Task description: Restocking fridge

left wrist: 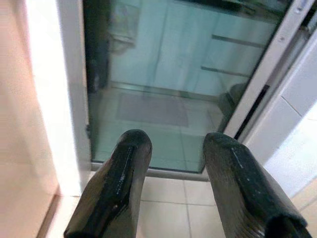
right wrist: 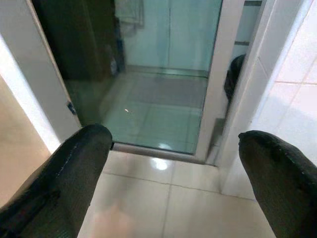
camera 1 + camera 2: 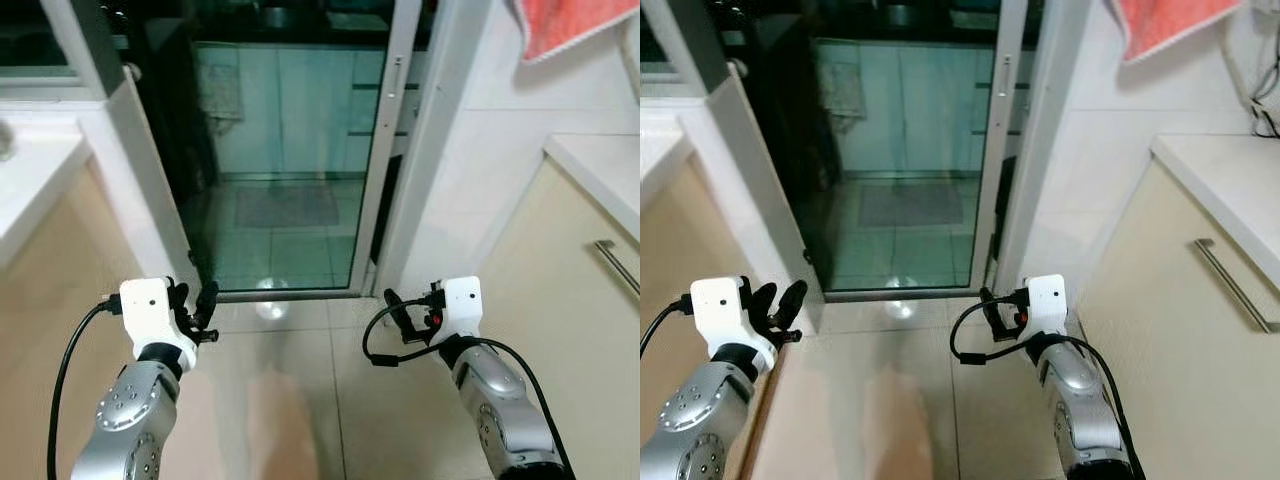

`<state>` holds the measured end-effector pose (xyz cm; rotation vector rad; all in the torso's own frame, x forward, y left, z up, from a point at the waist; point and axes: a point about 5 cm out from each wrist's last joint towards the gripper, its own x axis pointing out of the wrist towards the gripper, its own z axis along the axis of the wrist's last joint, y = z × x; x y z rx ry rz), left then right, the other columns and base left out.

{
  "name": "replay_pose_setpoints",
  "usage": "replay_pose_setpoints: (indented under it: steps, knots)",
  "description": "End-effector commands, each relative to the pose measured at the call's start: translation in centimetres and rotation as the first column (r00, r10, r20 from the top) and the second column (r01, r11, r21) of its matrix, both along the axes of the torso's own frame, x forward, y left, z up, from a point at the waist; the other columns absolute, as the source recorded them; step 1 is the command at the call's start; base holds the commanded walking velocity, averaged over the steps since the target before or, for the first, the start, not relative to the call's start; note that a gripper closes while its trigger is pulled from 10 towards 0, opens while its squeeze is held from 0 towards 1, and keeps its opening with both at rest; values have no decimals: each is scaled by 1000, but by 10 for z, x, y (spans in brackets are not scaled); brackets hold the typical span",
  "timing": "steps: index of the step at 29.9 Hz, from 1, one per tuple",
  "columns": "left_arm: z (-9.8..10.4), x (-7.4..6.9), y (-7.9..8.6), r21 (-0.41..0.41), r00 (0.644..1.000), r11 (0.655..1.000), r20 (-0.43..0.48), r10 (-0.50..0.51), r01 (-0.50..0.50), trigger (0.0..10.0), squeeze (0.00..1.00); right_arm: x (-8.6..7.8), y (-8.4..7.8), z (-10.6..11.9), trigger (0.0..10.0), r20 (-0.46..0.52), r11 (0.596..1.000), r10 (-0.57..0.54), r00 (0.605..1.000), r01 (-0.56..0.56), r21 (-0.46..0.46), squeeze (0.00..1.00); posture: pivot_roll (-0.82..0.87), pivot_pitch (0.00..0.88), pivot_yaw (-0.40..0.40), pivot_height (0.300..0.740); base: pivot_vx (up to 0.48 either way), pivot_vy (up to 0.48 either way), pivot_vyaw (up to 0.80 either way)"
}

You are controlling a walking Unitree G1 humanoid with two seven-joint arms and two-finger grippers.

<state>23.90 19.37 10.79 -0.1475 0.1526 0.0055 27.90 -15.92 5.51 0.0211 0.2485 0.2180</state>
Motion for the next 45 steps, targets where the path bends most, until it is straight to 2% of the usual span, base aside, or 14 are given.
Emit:
replay_pose_setpoints:
  steps: [1, 13, 17, 27, 45]
  knots:
    - [-1, 3, 3, 5, 1000, 1000, -2, 1, -1, 10000, 0, 4, -5, 2, 10000, 16, 1000, -24, 1000, 24, -11, 0, -60, 0, 23, 740, 0, 480, 0]
    - [3, 8, 4, 32, 1000, 999, 17, -21, 21, 10000, 0, 5, -5, 3, 10000, 38, 1000, -30, 999, 30, -1, 0, -66, 0, 29, 740, 0, 478, 0]
    - [1, 10, 2, 65, 1000, 998, 16, -6, 5, 10000, 0, 5, -4, 3, 10000, 40, 1000, -27, 999, 27, 3, 0, -67, 0, 30, 740, 0, 0, 0]
    - [6, 16, -1, 50, 999, 999, 35, 0, -2, 10000, 0, 8, -7, 8, 10000, 55, 999, -50, 997, 50, 9, 0, -63, 0, 28, 740, 0, 0, 0]
    - [7, 21, -2, 81, 999, 997, 46, -16, 13, 10000, 0, 7, -7, 8, 10000, 53, 998, -59, 997, 59, 7, 0, -70, 0, 33, 740, -419, 0, 0]
